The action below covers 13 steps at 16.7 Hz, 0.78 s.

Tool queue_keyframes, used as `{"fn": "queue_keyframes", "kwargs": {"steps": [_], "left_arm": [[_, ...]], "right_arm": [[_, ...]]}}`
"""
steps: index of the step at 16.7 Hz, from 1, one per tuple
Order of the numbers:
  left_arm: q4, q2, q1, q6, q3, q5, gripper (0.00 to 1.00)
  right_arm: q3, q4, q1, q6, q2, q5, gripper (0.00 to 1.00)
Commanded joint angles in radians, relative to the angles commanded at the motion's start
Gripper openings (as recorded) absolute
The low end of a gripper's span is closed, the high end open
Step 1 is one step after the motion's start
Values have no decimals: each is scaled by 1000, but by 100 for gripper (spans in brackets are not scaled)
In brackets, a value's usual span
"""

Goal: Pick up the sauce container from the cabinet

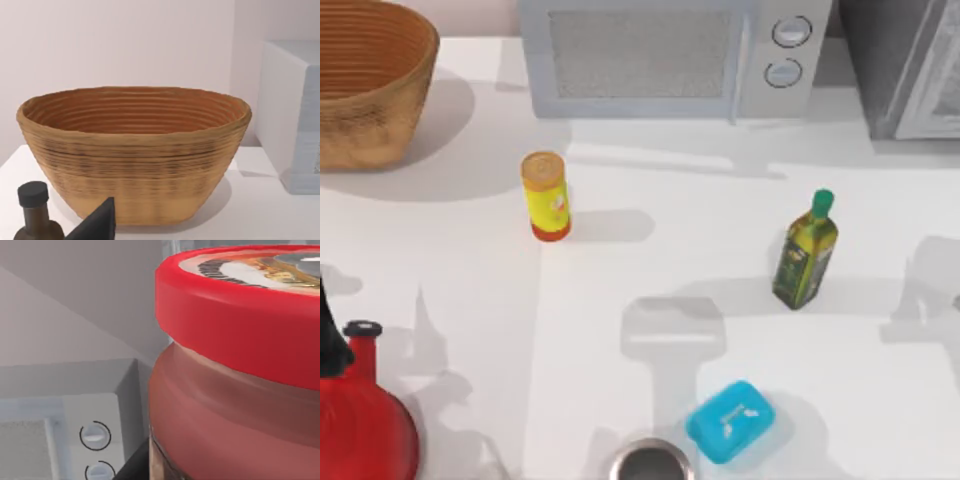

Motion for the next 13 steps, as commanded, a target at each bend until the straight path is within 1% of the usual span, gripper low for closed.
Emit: {"fn": "queue_keyframes", "kwargs": {"steps": [7,13], "left_arm": [[0,0,0,0,0,0,100],[0,0,0,0,0,0,100]], "right_arm": [[83,326,154,20,286,79,0],[136,554,262,39,535,144,0]]}}
